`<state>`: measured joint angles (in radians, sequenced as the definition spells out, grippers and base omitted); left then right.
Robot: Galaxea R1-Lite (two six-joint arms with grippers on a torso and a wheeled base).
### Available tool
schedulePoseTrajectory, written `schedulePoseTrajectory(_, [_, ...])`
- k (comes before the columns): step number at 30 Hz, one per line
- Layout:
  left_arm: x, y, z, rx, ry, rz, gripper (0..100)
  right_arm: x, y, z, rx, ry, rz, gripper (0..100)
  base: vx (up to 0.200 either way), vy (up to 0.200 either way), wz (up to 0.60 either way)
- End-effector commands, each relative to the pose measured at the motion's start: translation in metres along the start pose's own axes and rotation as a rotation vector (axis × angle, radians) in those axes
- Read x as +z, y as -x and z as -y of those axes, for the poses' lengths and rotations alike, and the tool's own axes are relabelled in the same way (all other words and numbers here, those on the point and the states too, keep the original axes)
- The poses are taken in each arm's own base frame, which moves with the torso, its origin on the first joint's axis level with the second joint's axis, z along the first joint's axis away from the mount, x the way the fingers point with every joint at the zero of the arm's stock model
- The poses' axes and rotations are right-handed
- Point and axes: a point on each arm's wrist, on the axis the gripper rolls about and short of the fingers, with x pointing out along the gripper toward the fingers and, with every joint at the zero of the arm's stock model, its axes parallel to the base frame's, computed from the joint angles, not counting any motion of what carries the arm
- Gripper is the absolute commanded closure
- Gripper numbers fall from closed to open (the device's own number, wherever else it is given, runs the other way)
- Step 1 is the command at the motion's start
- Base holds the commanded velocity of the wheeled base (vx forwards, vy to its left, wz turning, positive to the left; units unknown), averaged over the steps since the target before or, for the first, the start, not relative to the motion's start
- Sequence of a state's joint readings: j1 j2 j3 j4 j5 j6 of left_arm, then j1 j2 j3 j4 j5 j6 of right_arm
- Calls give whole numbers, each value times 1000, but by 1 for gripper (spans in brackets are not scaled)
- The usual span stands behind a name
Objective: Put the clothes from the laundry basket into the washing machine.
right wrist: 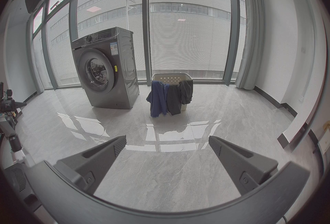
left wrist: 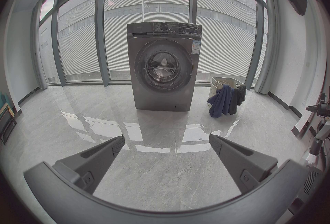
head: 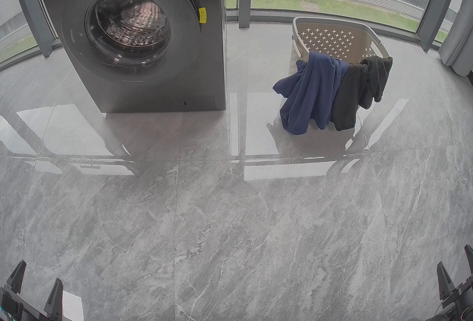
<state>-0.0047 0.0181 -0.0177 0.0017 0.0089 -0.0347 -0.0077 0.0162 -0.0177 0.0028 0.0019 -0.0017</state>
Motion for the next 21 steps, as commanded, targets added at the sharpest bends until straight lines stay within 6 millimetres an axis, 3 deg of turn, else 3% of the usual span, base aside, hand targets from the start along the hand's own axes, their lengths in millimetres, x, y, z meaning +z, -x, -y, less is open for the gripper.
schedulePoseTrajectory(1, [-5,0,0,1,1,-6,0,-5,-1,0,3,1,-14,0,0,0,0])
schedulePoseTrajectory(21, [-5,0,0,10,1,-2,0,-4,-1,0,-2,7,-11,0,0,0,0])
